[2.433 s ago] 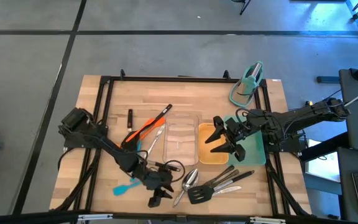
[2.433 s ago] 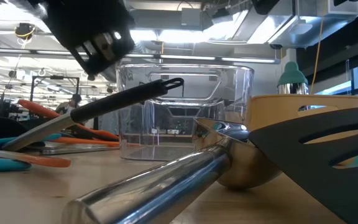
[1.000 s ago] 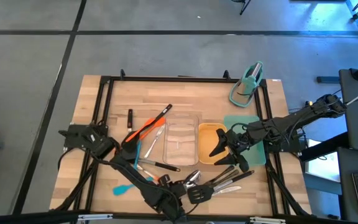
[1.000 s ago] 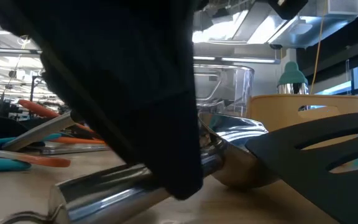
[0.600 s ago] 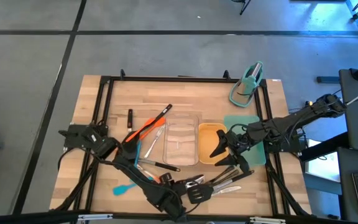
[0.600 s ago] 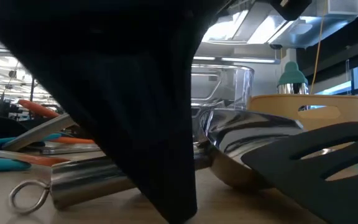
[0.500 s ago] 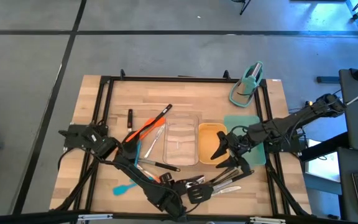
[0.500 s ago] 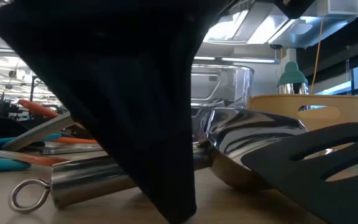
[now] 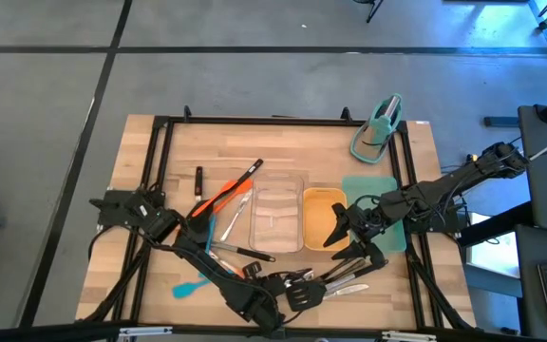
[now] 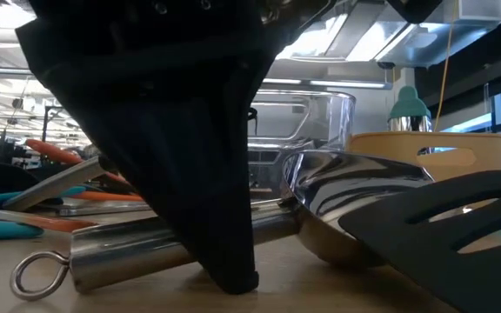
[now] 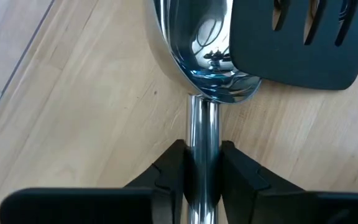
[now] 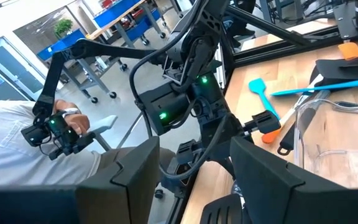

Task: Pick & Place Kitchen Items
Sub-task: Put the ice shovel into the green bin

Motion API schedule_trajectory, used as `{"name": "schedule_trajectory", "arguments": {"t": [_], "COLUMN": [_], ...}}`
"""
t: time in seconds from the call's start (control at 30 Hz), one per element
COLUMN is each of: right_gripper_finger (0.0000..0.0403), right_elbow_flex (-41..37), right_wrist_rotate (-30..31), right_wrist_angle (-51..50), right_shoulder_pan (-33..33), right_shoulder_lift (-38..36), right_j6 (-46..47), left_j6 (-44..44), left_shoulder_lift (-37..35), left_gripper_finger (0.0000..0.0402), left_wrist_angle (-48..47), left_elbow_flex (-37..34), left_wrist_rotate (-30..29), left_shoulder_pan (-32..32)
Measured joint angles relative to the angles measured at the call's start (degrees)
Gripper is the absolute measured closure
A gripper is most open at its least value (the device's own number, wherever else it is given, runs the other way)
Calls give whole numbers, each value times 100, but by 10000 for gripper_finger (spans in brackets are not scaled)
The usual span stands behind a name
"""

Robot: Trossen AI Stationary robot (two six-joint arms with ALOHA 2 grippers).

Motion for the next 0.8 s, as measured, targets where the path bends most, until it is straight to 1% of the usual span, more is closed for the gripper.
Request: {"name": "schedule_trajectory", "arguments": {"t": [0.17,0.33,0.47,0.67,0.8], "right_gripper_finger": [201,201,201,201,201], "right_elbow_flex": [0,0,0,0,0], "right_wrist_rotate": [0,10,13,14,13], "right_wrist_angle": [-1,-3,-1,0,1], "right_shoulder_pan": [0,0,0,0,0], "right_shoulder_lift": [1,1,-1,1,1], "right_j6": [-21,-38,-41,-41,-43], "left_j6": [-57,-293,-418,-516,-650], "left_shoulder_lift": [-106,-358,-636,-685,-693], "left_gripper_finger": [333,333,333,333,333], "left_wrist_angle": [2,-92,-117,-237,-509], "left_elbow_flex": [-14,-57,-35,-36,-35], "left_wrist_rotate": [5,-155,-460,-791,-1024], "left_shoulder_pan": [-52,-190,-322,-363,-369]}}
